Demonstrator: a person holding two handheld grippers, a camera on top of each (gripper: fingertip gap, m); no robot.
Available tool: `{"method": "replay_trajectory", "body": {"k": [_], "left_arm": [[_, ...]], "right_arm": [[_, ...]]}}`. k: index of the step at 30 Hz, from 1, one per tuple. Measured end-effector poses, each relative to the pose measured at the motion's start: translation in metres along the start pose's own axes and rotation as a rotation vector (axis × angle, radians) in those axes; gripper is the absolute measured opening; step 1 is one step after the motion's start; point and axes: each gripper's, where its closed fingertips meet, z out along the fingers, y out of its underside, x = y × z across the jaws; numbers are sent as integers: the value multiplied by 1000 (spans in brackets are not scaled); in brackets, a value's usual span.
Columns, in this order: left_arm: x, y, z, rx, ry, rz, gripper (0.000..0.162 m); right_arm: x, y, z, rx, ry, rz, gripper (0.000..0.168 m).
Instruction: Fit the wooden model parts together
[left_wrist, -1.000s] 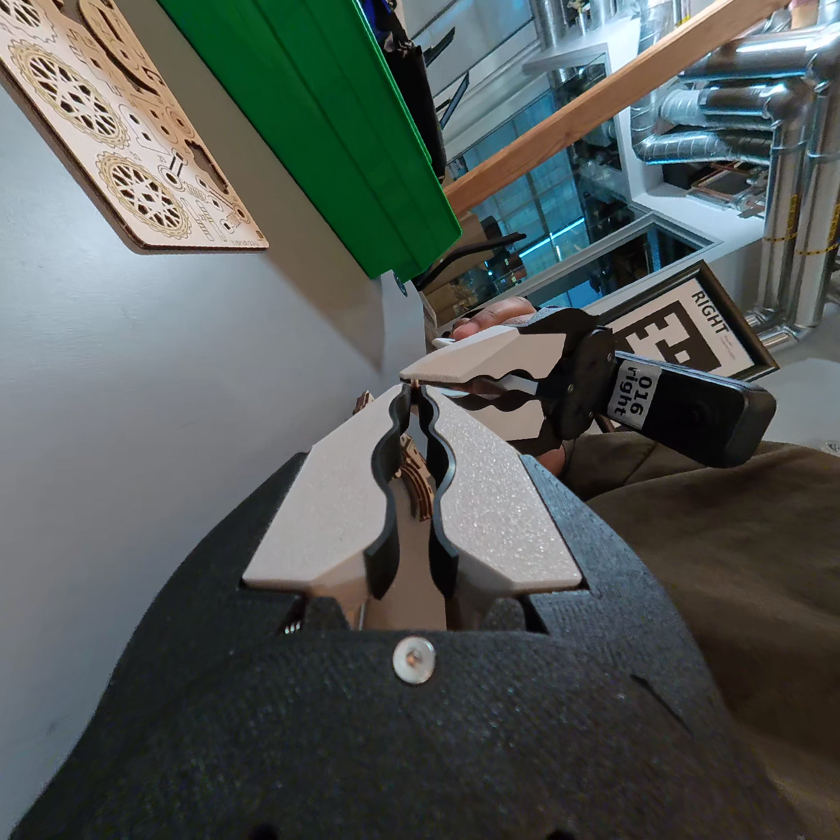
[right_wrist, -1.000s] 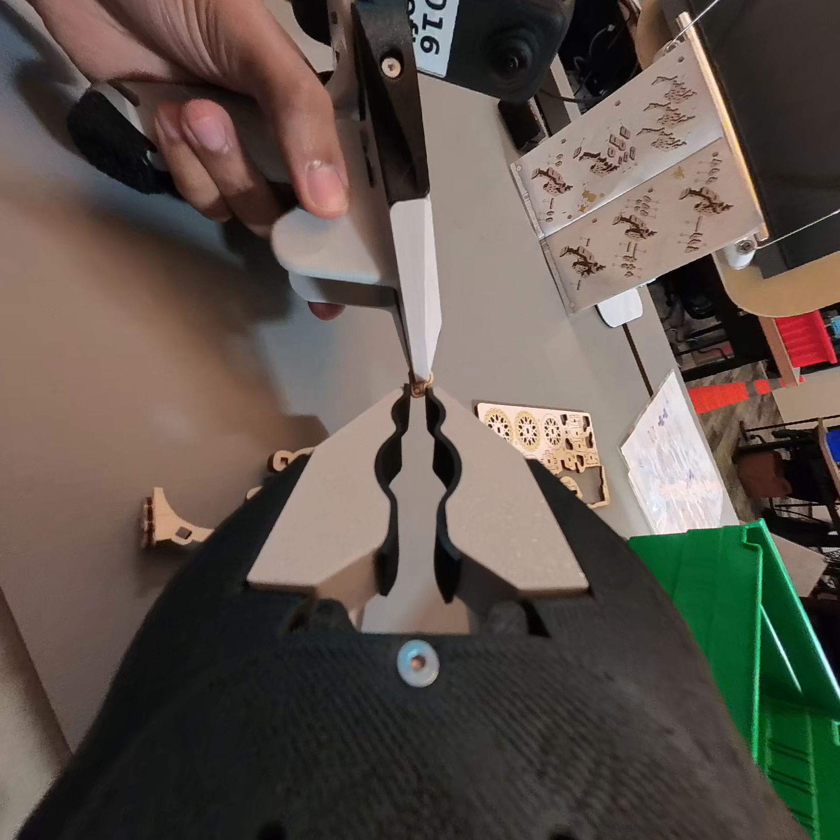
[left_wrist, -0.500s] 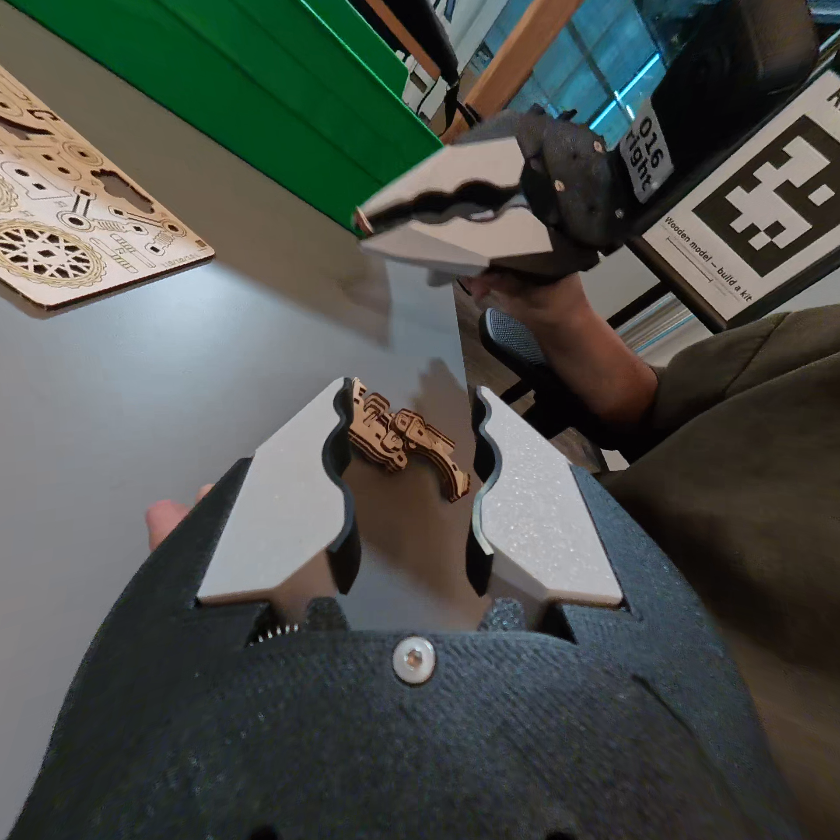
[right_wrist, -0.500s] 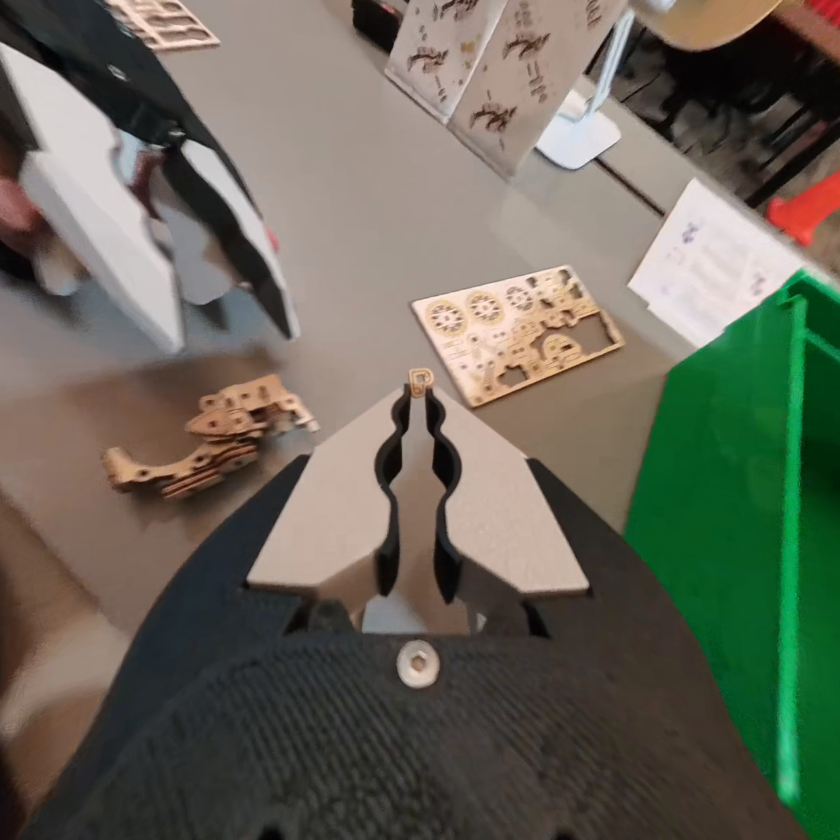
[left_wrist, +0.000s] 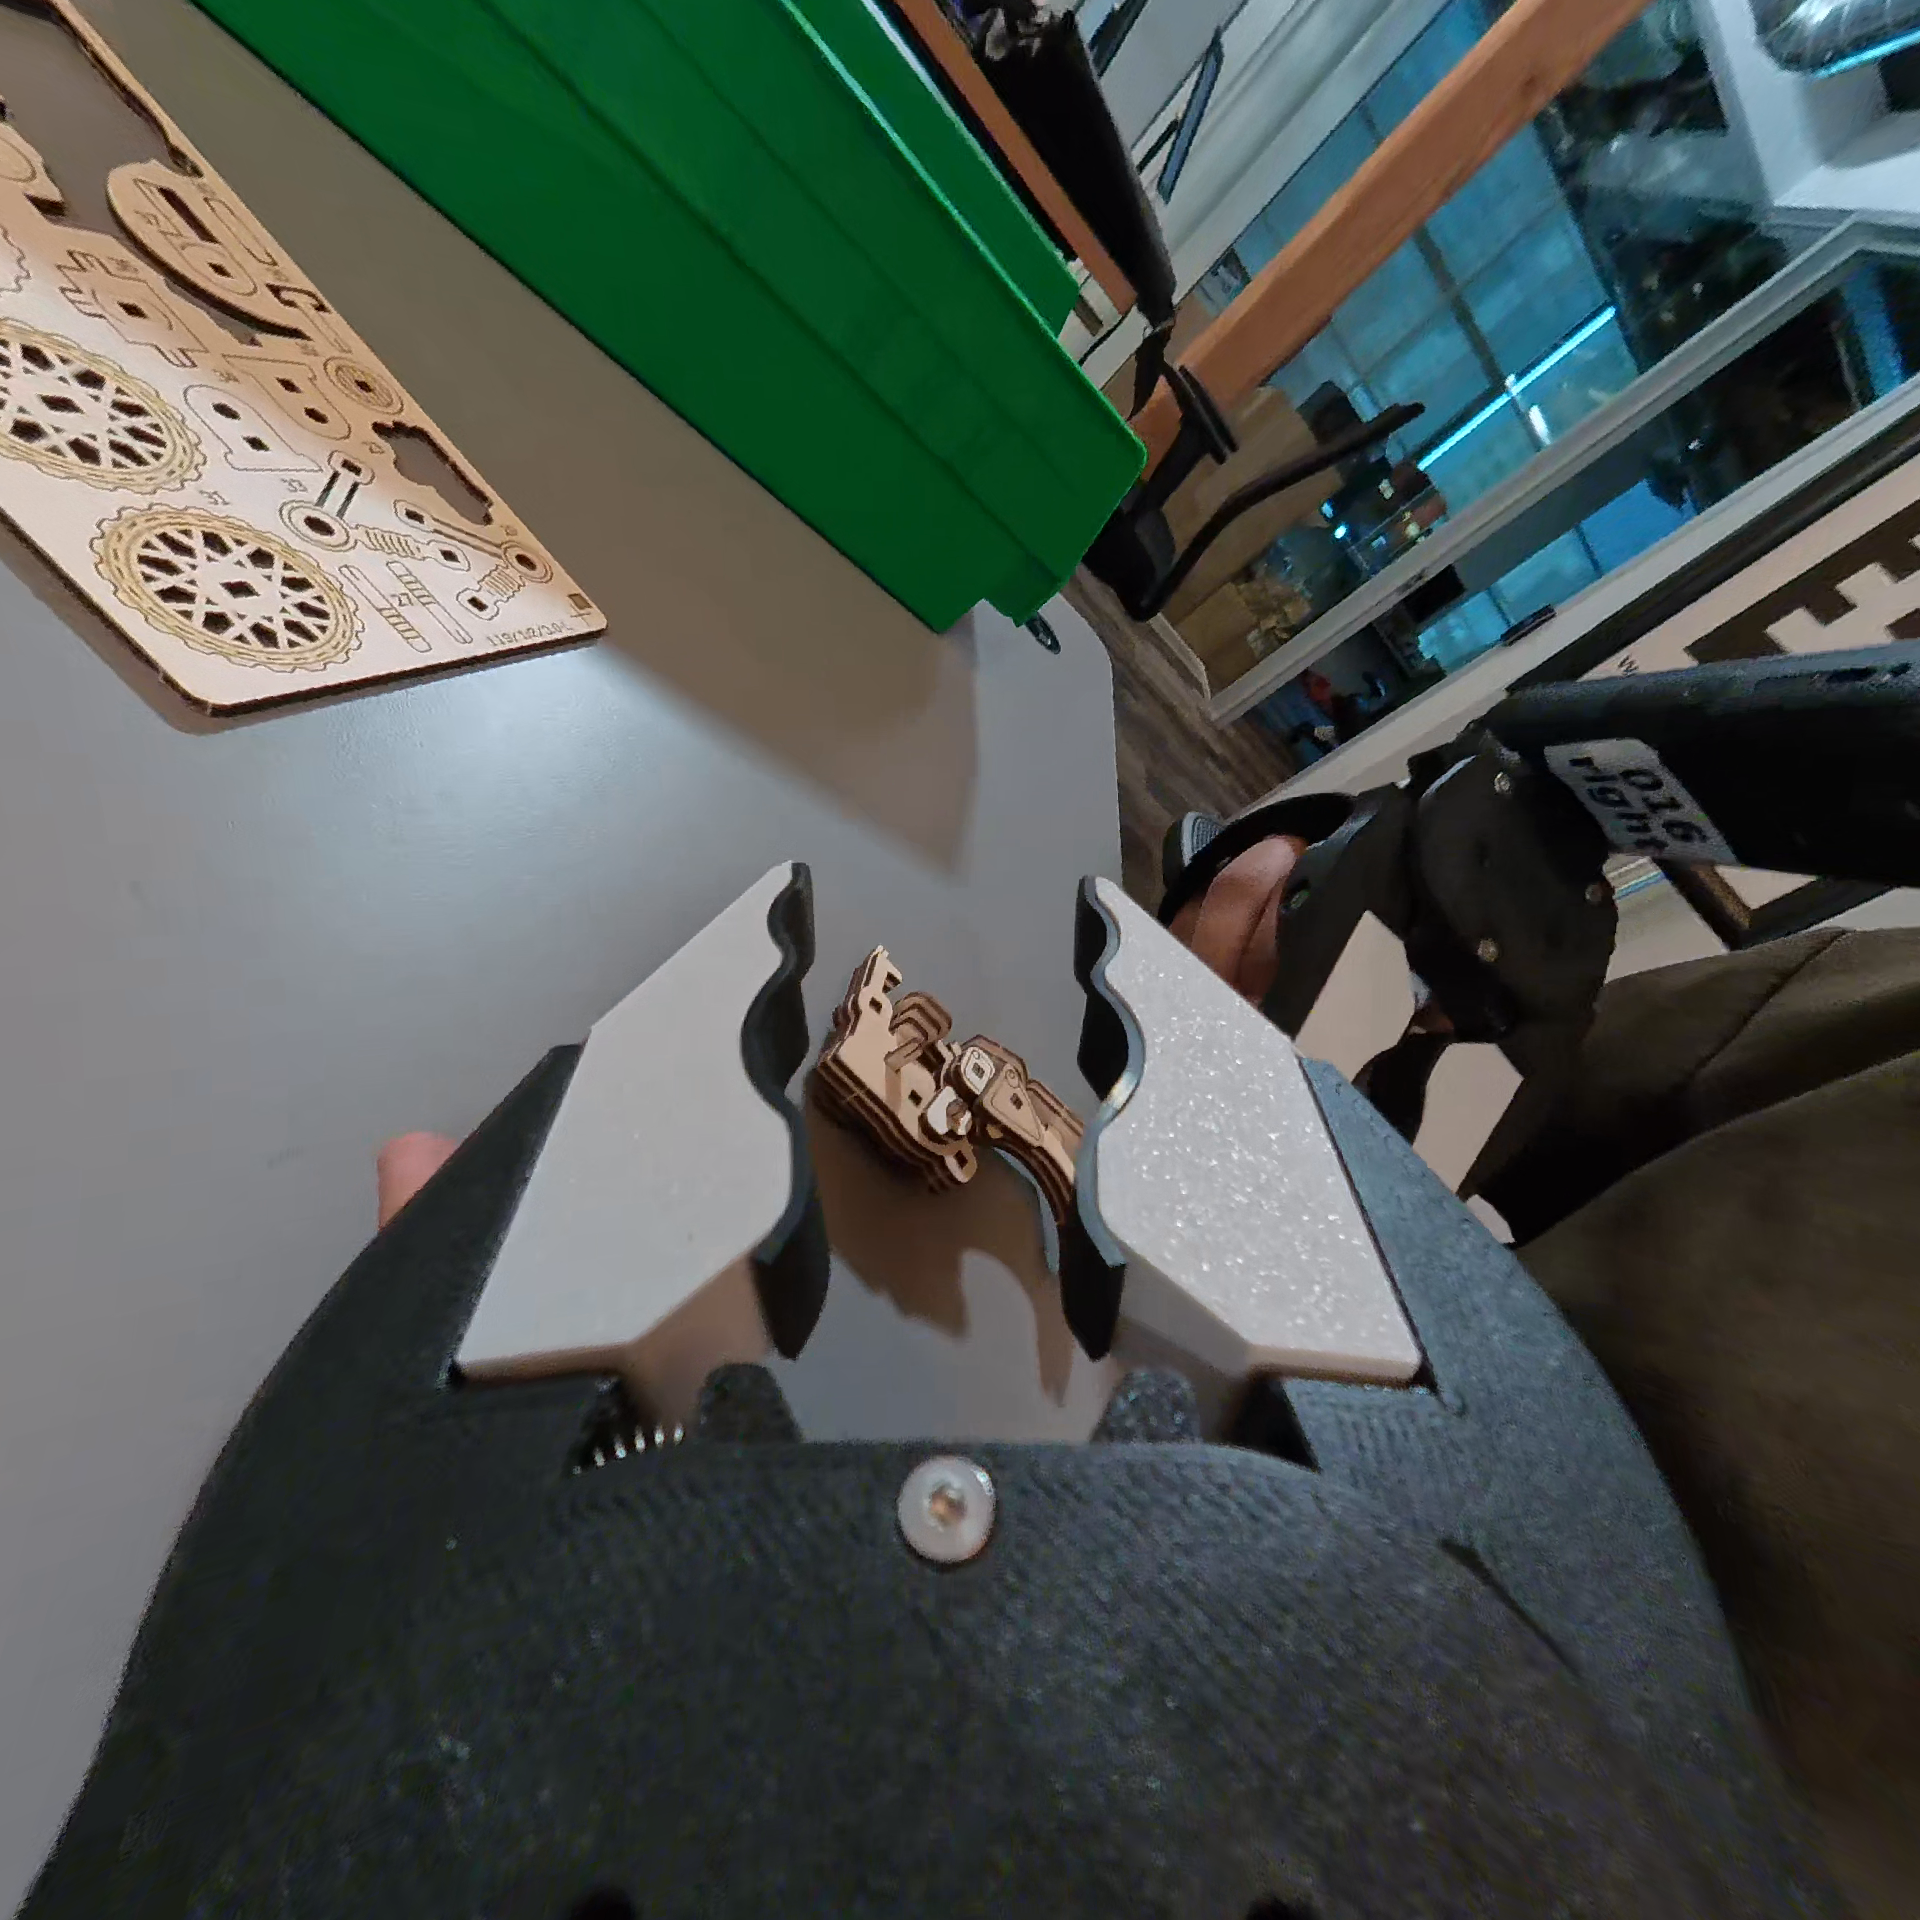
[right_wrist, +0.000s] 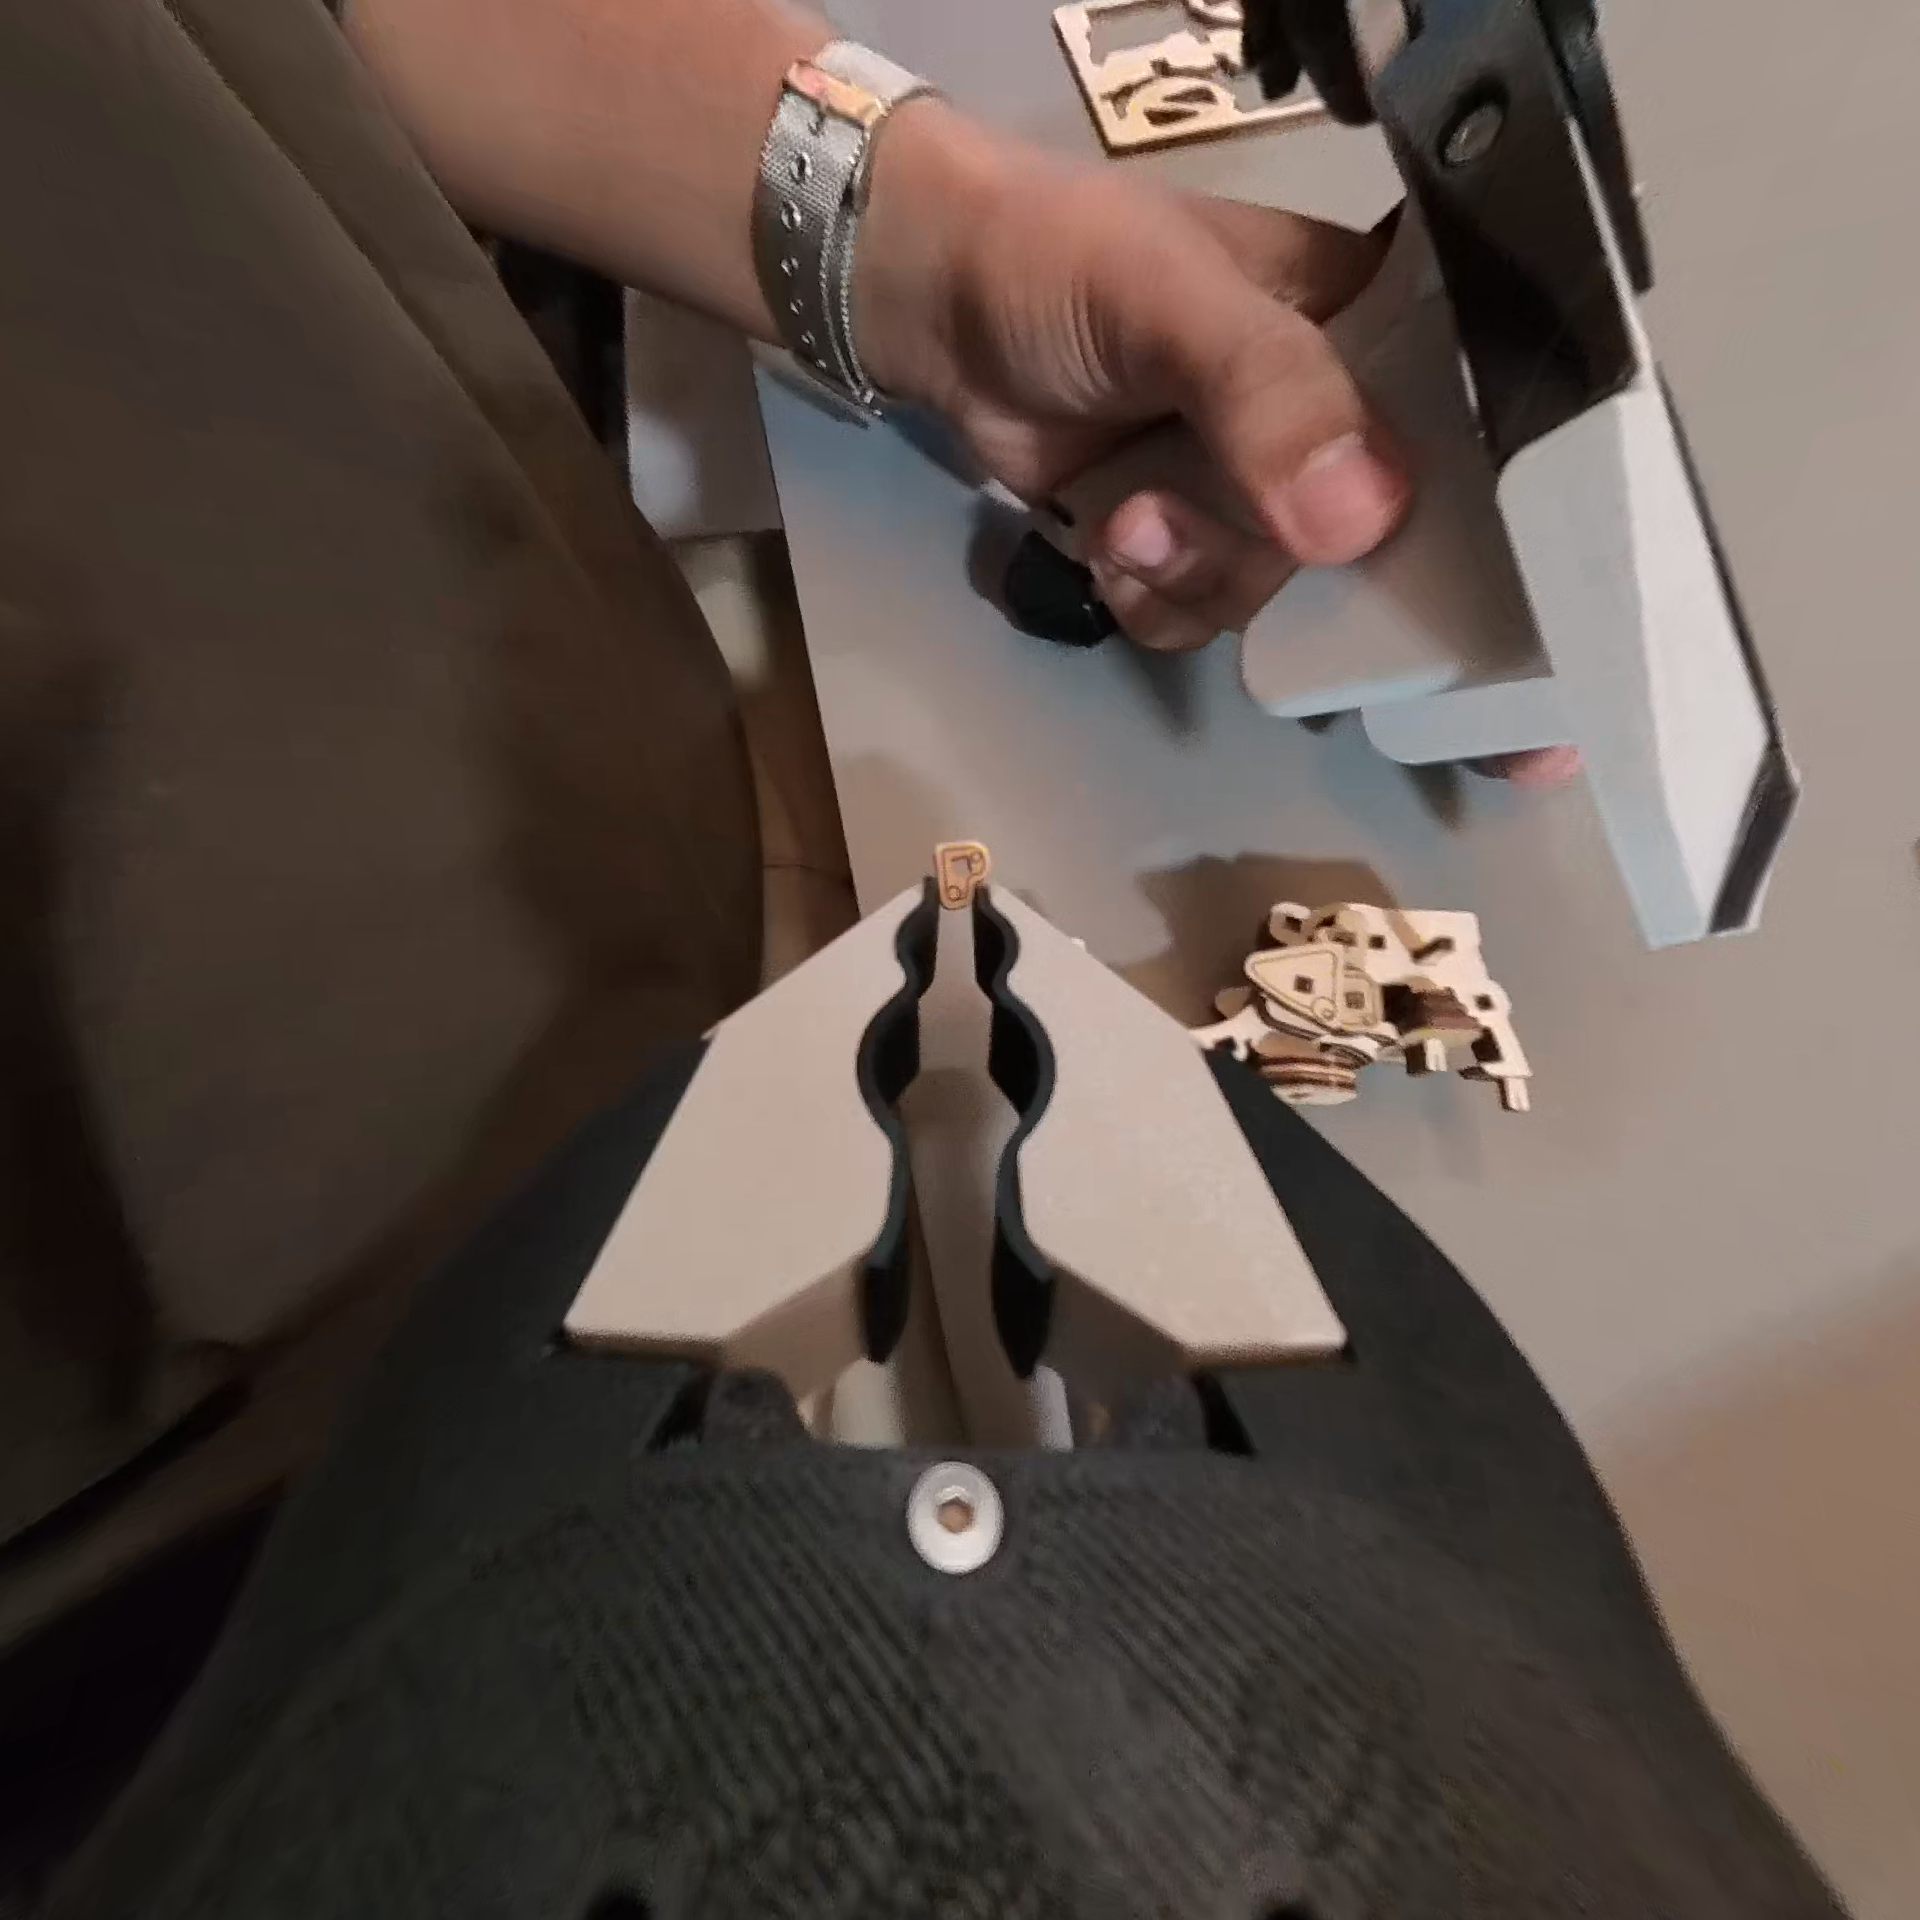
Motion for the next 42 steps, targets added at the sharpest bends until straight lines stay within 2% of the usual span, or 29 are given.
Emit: {"method": "replay_trajectory", "body": {"k": [8,15,27,36,42], "left_arm": [[-1,-13,-10,113,9,-30,47],[-8,-17,-19,121,-21,-17,47],[-5,10,-24,-82,13,26,46],[1,34,-20,-218,6,77,38],[29,34,-17,-206,154,38,37]], "right_arm": [[42,35,-24,-206,214,-34,5],[92,54,-45,-229,428,31,5],[77,33,-32,-114,330,98,5],[109,52,-36,-209,496,189,5],[131,53,-52,-173,609,223,5]]}}
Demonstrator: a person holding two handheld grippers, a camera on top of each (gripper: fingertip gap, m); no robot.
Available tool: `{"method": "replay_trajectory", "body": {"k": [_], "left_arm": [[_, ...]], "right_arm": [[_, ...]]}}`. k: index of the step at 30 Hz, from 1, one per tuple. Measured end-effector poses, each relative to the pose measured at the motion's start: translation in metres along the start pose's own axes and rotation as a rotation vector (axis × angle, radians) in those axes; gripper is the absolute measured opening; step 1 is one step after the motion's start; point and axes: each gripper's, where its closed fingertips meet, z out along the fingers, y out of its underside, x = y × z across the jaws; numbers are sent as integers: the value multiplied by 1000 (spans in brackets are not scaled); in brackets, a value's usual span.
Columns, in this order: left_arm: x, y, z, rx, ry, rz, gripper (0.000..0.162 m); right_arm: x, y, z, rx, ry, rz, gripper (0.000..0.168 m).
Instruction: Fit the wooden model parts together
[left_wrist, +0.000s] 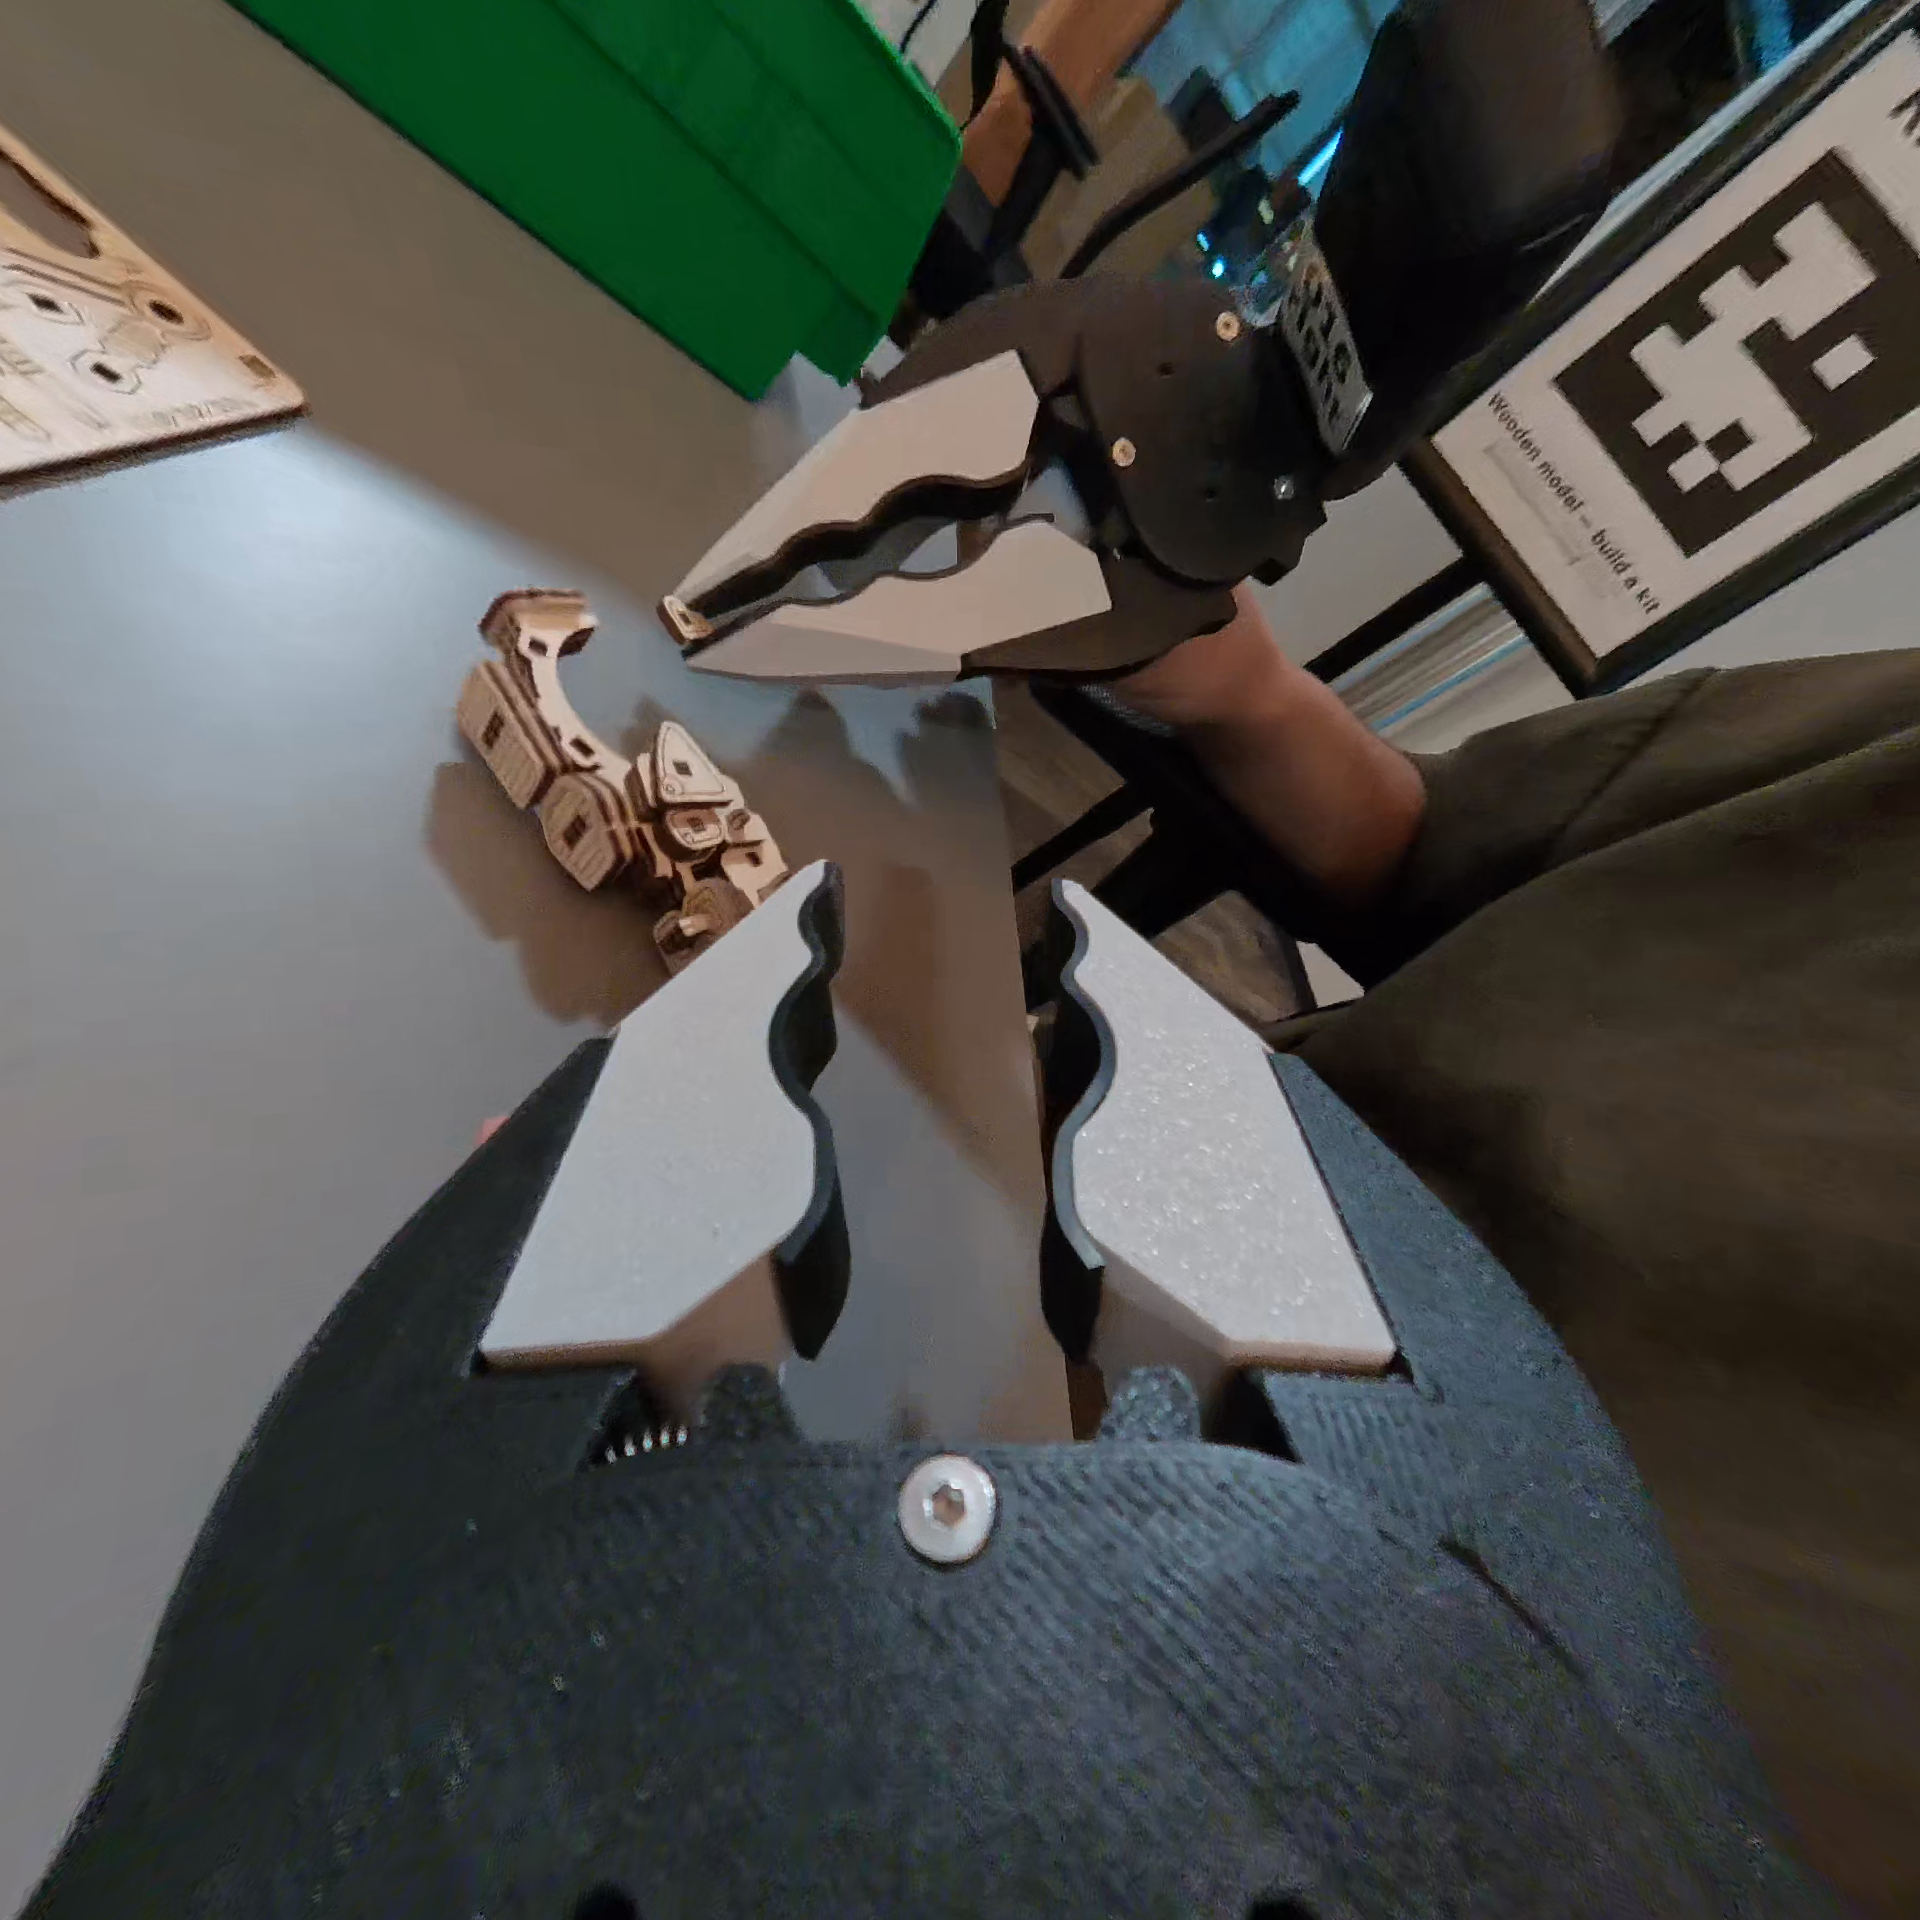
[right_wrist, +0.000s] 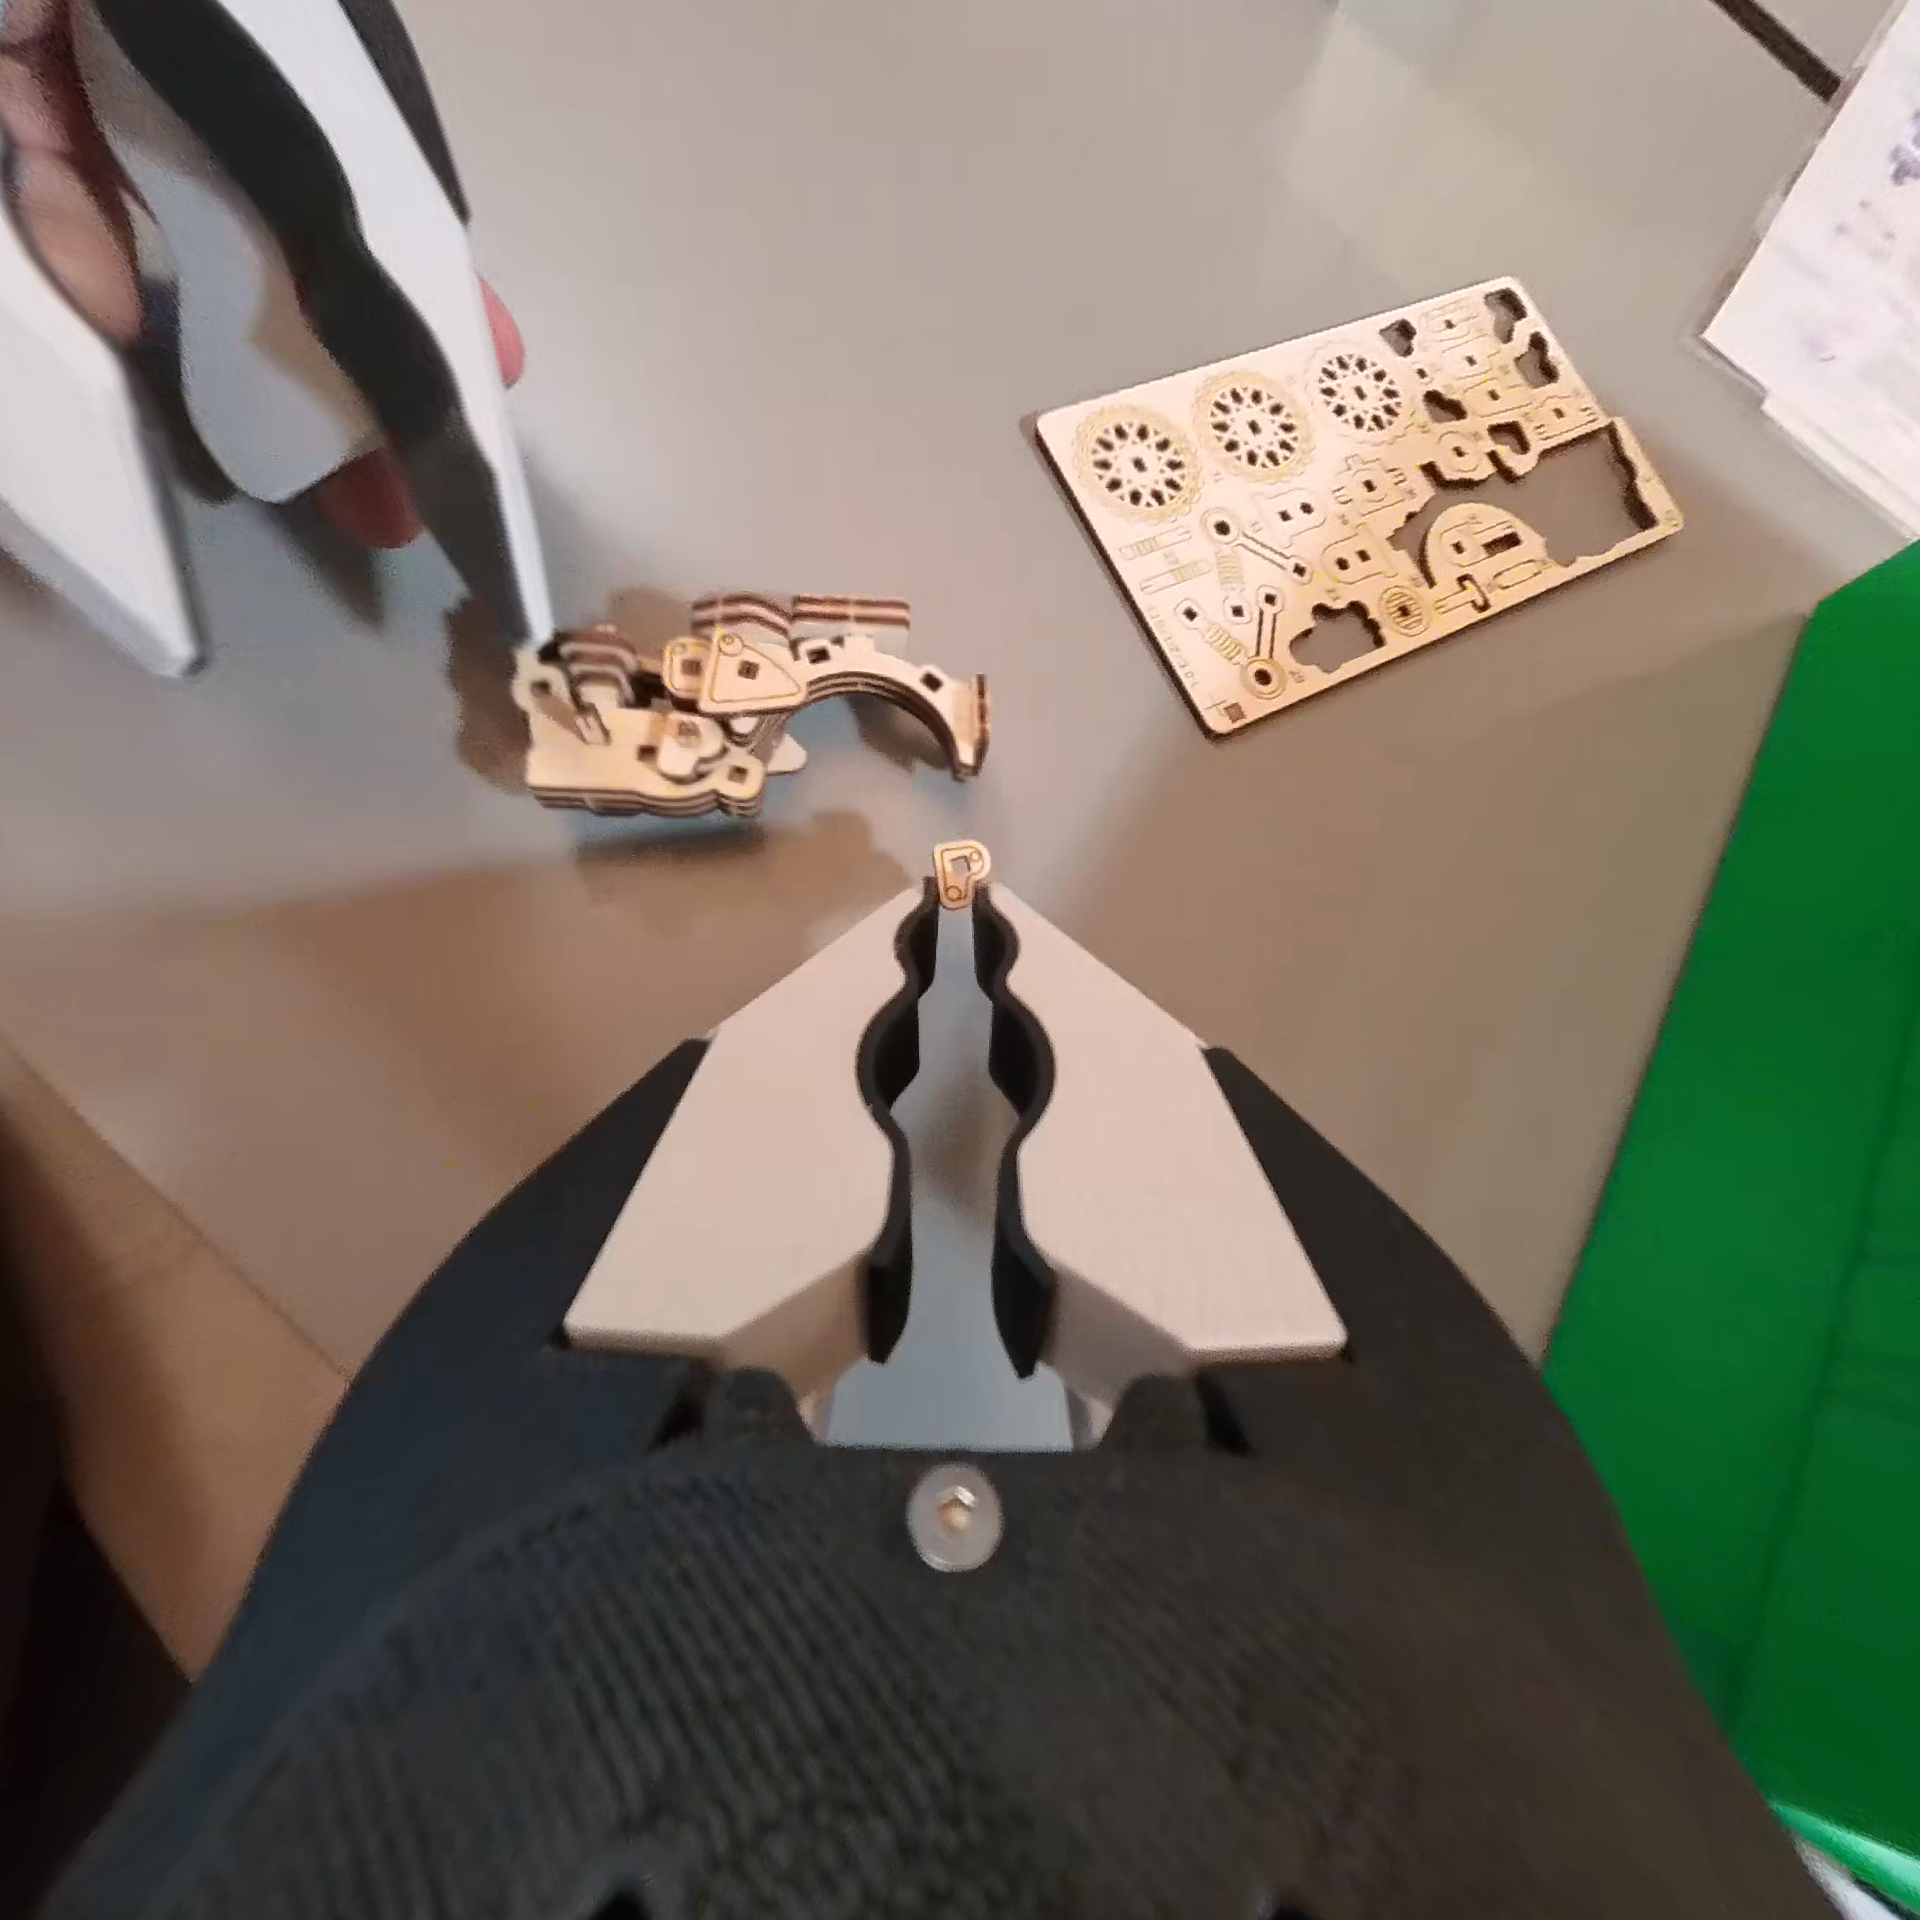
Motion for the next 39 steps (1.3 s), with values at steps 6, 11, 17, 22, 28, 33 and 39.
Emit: {"method": "replay_trajectory", "body": {"k": [6,11,17,22,28,33,39], "left_arm": [[-25,-17,-12,97,-175,71,36],[-29,-12,-8,64,-208,70,36],[-23,-4,0,20,-182,67,36],[-18,0,5,6,-142,39,36],[-15,3,9,-4,-121,25,35],[-14,3,10,1,-103,8,35],[-6,7,15,-13,-50,-25,32]], "right_arm": [[-22,-14,-11,35,-154,122,5],[-46,-27,-14,3,-307,272,5],[-47,-24,-9,-109,-306,294,5],[-51,-26,-5,-189,-343,301,5],[-50,-24,0,-281,-307,249,5],[-50,-22,1,-327,-268,211,5],[-47,-20,0,-366,-230,166,5]]}}
